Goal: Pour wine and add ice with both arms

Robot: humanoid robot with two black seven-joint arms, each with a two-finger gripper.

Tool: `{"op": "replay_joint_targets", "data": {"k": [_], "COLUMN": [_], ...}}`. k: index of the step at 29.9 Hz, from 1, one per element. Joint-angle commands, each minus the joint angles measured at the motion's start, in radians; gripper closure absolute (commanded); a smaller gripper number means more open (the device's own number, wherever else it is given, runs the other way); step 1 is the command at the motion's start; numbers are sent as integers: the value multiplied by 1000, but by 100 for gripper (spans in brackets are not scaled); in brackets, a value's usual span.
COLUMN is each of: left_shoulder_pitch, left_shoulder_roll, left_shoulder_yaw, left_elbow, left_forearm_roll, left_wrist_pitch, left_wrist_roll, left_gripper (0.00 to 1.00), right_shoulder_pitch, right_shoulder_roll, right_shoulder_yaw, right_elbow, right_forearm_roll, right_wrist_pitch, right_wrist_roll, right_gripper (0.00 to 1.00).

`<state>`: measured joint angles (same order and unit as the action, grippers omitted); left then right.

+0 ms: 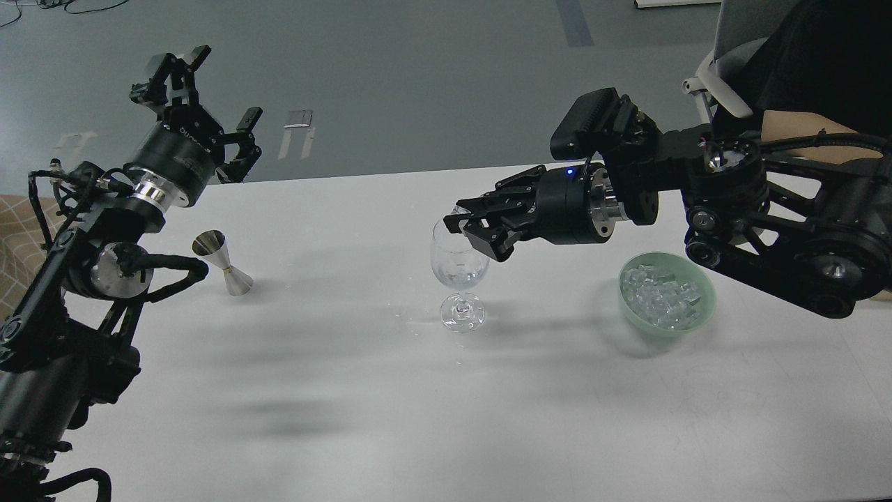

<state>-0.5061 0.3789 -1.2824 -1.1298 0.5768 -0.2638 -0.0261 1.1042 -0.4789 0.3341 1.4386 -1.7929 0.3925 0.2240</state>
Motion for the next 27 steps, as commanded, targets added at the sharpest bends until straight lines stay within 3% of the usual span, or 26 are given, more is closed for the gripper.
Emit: {"op": "replay_joint_targets", "data": {"k": [1, 6, 18, 21, 22, 25, 27], "left_shoulder_pitch": [0, 0, 0, 0, 0, -6, -6], "left_shoulder_roll": [0, 0, 0, 0, 0, 2, 2], "left_shoulder_yaw": [-1, -2, -2, -2, -2, -2, -2], "left_elbow": [1, 1, 1, 1, 1, 2, 4], "left_forearm_roll": [0, 0, 0, 0, 0, 0, 0], "left_wrist_pitch": [0, 0, 0, 0, 0, 0, 2], "left_wrist_roll": [-2, -2, -2, -2, 0, 0, 0], "left_gripper": [2, 2, 2, 2, 2, 2, 2], "right_shoulder_pitch": [2, 8, 11, 11, 13, 19, 22], "right_shoulder_roll": [5, 14, 16, 16, 14, 19, 22], "right_shoulder_yaw": [0, 0, 2, 17, 29, 85, 114], "right_elbow": [-3, -3, -4, -7, -10, -62, -96], "right_forearm_roll": [1, 1, 1, 4, 21, 116, 161], "right_wrist_pitch": [0, 0, -3, -21, -33, -87, -104], "right_wrist_roll": [0, -3, -5, -3, -5, -6, -6], "right_gripper": [73, 54, 42, 23, 11, 1, 1]}}
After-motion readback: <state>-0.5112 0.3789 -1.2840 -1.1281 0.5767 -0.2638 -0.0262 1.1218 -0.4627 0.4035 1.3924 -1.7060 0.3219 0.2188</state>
